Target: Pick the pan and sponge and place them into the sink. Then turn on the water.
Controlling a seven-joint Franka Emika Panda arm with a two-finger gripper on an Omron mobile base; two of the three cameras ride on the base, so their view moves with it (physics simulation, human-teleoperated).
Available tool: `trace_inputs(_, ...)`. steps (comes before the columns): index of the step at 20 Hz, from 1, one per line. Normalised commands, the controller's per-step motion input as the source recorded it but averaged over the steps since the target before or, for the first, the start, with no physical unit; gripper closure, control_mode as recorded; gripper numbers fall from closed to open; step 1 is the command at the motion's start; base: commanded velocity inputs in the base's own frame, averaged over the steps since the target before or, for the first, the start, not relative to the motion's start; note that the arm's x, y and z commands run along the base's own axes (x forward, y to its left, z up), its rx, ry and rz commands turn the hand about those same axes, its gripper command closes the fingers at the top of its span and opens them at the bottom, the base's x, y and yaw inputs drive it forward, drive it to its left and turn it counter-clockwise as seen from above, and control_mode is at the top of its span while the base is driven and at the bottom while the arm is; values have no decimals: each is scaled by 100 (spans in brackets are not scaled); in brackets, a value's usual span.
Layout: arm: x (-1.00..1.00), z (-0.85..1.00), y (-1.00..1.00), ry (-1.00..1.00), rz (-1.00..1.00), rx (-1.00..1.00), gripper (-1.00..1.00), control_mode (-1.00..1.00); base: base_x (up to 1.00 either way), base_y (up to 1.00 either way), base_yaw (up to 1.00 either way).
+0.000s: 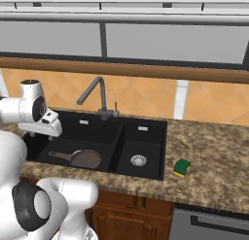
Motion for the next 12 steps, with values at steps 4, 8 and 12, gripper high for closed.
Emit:
trace_inputs(4, -2, 9, -22, 4, -12, -7, -100, -100, 0, 0, 0)
trace_inputs(8, -12, 29, -66, 6, -7, -4, -100, -100, 0, 0, 0)
trace_inputs(12, -20, 32, -70, 7, -4, -4, -100, -100, 0, 0, 0)
